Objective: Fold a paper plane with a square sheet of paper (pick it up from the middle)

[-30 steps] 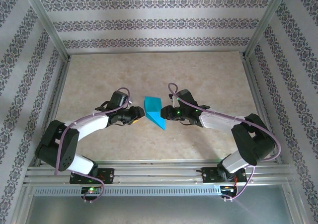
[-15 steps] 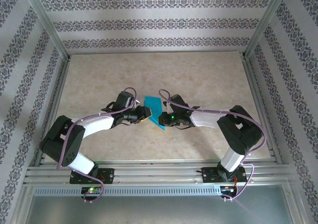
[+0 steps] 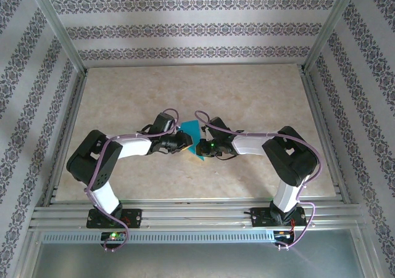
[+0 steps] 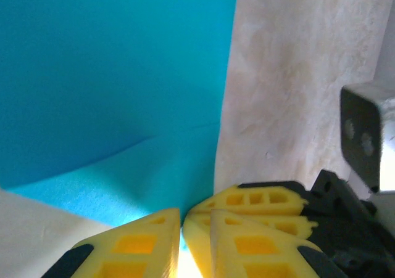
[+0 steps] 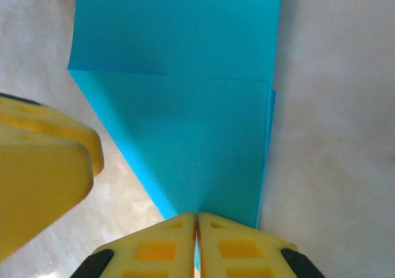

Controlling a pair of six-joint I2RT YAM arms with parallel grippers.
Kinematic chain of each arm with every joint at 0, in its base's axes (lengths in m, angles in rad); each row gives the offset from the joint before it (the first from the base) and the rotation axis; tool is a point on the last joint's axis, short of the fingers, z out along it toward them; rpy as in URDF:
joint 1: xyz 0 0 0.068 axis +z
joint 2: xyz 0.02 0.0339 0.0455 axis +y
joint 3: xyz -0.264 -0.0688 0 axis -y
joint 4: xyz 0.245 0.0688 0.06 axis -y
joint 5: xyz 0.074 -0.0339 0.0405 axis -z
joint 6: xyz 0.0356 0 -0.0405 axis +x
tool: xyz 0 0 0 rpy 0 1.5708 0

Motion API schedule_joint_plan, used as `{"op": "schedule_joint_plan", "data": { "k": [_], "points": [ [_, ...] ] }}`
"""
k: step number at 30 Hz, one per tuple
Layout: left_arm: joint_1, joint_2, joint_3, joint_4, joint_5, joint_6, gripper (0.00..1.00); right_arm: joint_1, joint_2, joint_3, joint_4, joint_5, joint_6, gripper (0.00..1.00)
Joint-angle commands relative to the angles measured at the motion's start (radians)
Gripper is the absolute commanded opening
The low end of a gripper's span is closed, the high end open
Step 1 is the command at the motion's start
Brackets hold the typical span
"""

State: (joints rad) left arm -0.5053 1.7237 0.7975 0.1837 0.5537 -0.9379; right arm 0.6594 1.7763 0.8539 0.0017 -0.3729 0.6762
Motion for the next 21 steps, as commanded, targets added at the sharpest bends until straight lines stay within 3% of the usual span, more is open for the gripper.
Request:
{"op": "schedule_joint_plan", "data": {
  "k": [1, 12, 21],
  "points": [
    [-0.012, 0.037, 0.043, -0.034, -0.028, 0.043, 0.20, 0.015, 0.025, 0.008, -0.081, 0.023, -0.001, 0.12],
    [-0.005, 0.066, 0.055, -0.126, -0.118, 0.140, 0.21, 0.013, 0.034, 0.004, -0.114, 0.035, 0.002, 0.12],
    [0.070, 0.072, 0.060, -0.233, -0.190, 0.232, 0.21, 0.011, 0.043, 0.008, -0.173, 0.059, -0.009, 0.11]
  ]
}}
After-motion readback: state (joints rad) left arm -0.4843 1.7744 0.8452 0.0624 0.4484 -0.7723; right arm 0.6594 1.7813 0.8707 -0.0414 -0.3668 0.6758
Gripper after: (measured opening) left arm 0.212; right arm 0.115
